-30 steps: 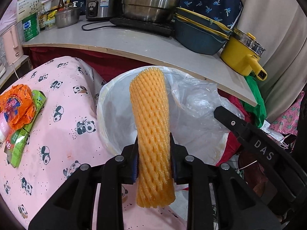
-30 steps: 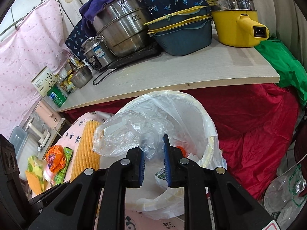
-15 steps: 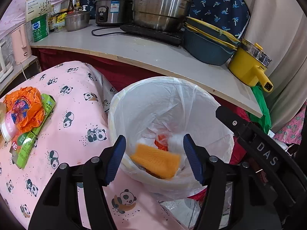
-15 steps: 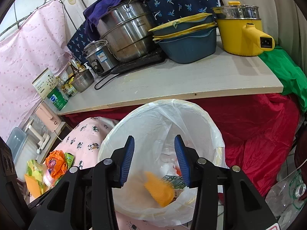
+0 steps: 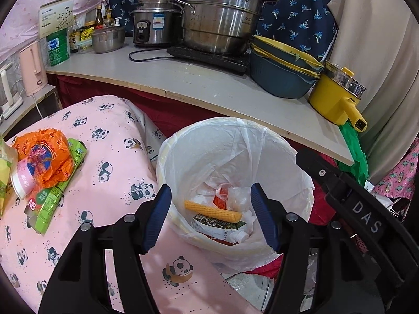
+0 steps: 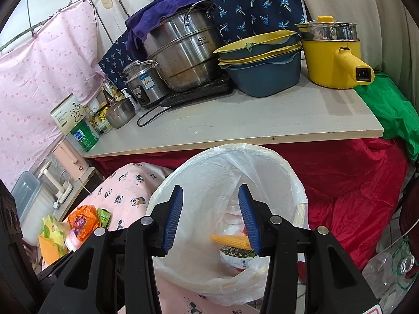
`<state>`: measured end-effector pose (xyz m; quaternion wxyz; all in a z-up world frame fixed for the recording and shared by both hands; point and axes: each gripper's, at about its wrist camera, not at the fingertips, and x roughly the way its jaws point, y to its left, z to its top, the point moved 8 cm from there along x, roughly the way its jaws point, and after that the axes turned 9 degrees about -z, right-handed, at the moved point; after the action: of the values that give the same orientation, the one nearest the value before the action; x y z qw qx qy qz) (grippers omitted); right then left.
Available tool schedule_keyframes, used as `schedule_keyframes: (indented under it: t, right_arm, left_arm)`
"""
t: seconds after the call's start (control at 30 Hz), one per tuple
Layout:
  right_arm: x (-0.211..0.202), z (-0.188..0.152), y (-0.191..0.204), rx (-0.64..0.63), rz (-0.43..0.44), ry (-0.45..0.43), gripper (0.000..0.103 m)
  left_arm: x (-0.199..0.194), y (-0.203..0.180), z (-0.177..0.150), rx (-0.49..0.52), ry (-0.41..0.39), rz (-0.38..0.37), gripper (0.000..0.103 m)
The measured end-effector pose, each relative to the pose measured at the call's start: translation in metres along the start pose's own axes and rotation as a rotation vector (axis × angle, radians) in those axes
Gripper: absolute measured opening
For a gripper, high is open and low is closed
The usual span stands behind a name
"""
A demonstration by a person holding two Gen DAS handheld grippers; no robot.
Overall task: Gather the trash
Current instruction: 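Open the right gripper over the bin while the left releases the foam net, then move both grippers back to the trash pile on the table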
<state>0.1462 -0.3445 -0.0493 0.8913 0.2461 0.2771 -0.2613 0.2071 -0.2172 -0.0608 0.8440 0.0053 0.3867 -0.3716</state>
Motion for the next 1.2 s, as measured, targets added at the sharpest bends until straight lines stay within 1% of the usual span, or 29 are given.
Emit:
schedule_keyframes:
  t: [0.27,0.43,0.47,0.5,0.7,0.83,1.2]
  right_arm:
    - [-0.01,-0.007,0.016,-0.021,0.027,0.011,0.044]
    - [-0.02,-0.015,0.039,-0.062,0.055,0.016,0.044]
    - [-0.022,-0.017,0.044,-0.073,0.06,0.015,0.044]
    - [-0.024,-0.02,0.051,-0.086,0.066,0.016,0.044]
    - [-0.031,-0.042,0.094,-0.159,0.115,0.041,0.044]
    - [-0.035,-0.059,0.128,-0.213,0.151,0.061,0.044]
    - [-0.033,-0.099,0.207,-0.321,0.215,0.125,0.044]
  left_arm:
    - [-0.024,0.021,0.0,-0.051,-0.028,0.017,0.06]
    - [-0.046,0.045,-0.004,-0.075,-0.055,0.065,0.061]
    - [-0.052,0.052,-0.005,-0.084,-0.06,0.078,0.064]
    - [-0.057,0.059,-0.007,-0.094,-0.065,0.089,0.067]
    - [-0.089,0.103,-0.018,-0.136,-0.086,0.158,0.068]
    - [-0.11,0.132,-0.029,-0.156,-0.099,0.201,0.071]
    - [-0.158,0.205,-0.055,-0.17,-0.11,0.291,0.073]
